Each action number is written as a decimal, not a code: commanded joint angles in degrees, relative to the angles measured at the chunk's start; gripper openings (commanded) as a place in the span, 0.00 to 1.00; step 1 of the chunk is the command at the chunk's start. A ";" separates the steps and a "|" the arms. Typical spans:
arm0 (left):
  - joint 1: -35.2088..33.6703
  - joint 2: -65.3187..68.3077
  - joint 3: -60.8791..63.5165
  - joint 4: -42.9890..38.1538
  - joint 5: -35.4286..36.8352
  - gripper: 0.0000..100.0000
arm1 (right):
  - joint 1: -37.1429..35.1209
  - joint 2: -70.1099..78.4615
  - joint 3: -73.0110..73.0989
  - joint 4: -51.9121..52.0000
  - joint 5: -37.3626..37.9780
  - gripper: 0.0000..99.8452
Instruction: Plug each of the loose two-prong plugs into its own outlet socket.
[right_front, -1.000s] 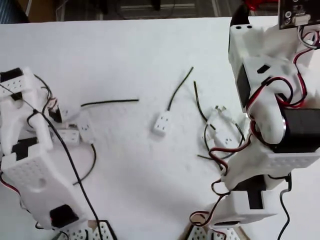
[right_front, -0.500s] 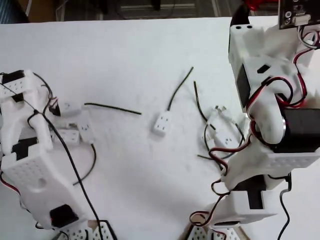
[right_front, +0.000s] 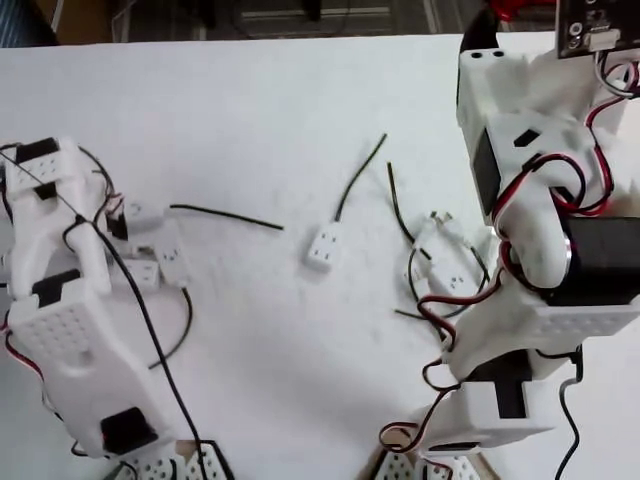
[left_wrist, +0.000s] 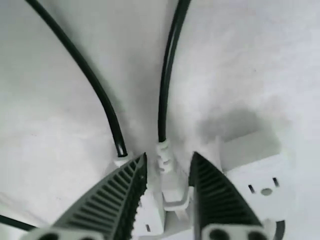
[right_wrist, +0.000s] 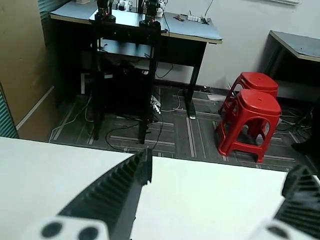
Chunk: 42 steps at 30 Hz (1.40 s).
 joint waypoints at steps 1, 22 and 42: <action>1.10 -0.66 -3.87 0.88 0.18 0.03 | -0.40 0.13 -0.35 -1.19 0.35 0.39; 2.86 -0.57 -6.24 4.31 -7.65 0.02 | 0.04 0.13 -0.35 -1.10 0.35 0.39; 3.30 -0.48 -13.45 9.67 -14.59 0.02 | -0.40 0.13 -0.35 -1.01 0.35 0.39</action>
